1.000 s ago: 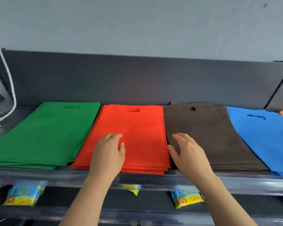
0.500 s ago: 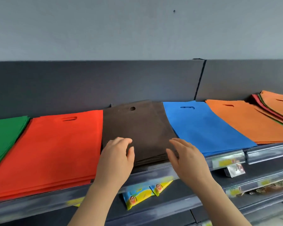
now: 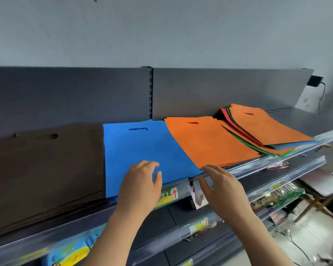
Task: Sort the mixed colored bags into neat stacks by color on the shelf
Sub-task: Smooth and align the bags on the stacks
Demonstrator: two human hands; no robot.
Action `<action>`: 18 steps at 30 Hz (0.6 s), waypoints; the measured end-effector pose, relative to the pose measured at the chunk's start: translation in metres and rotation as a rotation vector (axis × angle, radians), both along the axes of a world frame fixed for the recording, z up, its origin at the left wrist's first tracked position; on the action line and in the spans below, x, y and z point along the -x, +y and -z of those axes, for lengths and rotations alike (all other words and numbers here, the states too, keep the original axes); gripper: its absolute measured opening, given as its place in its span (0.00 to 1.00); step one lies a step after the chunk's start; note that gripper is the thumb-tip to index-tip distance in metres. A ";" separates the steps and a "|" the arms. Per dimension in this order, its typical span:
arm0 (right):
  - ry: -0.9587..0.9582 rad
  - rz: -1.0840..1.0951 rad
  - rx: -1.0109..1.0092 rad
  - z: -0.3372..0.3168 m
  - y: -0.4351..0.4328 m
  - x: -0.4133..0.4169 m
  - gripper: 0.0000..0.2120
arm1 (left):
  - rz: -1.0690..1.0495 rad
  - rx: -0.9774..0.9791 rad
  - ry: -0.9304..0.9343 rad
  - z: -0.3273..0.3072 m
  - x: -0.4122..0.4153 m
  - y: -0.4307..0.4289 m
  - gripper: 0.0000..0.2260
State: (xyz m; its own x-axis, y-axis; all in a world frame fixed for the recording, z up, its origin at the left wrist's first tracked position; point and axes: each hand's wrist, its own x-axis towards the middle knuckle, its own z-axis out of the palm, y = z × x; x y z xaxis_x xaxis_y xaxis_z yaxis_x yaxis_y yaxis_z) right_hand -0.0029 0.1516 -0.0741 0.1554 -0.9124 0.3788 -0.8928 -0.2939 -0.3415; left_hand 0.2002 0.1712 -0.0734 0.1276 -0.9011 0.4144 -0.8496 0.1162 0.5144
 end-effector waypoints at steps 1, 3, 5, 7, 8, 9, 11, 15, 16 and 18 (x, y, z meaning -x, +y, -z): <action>0.003 0.013 -0.007 0.001 -0.006 0.011 0.19 | 0.009 0.001 -0.001 -0.001 0.011 -0.009 0.15; 0.012 0.034 -0.020 0.001 -0.021 0.031 0.20 | 0.034 -0.001 -0.001 -0.003 0.030 -0.027 0.16; 0.014 0.055 -0.019 0.000 -0.038 0.049 0.20 | 0.069 0.003 -0.007 -0.004 0.047 -0.047 0.15; 0.012 0.083 -0.023 -0.001 -0.055 0.062 0.21 | 0.107 0.007 -0.012 -0.006 0.063 -0.068 0.15; 0.013 0.096 -0.026 -0.002 -0.064 0.069 0.21 | 0.123 0.008 -0.016 -0.006 0.070 -0.079 0.15; 0.018 0.106 -0.030 -0.002 -0.073 0.076 0.21 | 0.136 0.011 -0.019 -0.007 0.078 -0.089 0.15; 0.026 0.127 -0.038 -0.003 -0.090 0.090 0.20 | 0.156 0.014 -0.019 -0.010 0.092 -0.110 0.15; 0.027 0.190 -0.055 -0.009 -0.122 0.126 0.20 | 0.209 0.007 -0.024 -0.014 0.127 -0.151 0.15; 0.020 0.206 -0.051 -0.011 -0.130 0.136 0.19 | 0.222 -0.003 -0.030 -0.015 0.137 -0.161 0.15; 0.007 0.229 -0.041 -0.012 -0.145 0.155 0.17 | 0.245 -0.016 -0.043 -0.014 0.155 -0.180 0.15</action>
State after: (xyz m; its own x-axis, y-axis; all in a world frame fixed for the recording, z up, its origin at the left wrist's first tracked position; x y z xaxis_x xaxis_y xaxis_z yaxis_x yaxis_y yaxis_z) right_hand -0.1581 0.0071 -0.0622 -0.0547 -0.9386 0.3406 -0.9370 -0.0696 -0.3423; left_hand 0.0455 -0.0086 -0.0589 -0.1129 -0.9093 0.4005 -0.8183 0.3138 0.4817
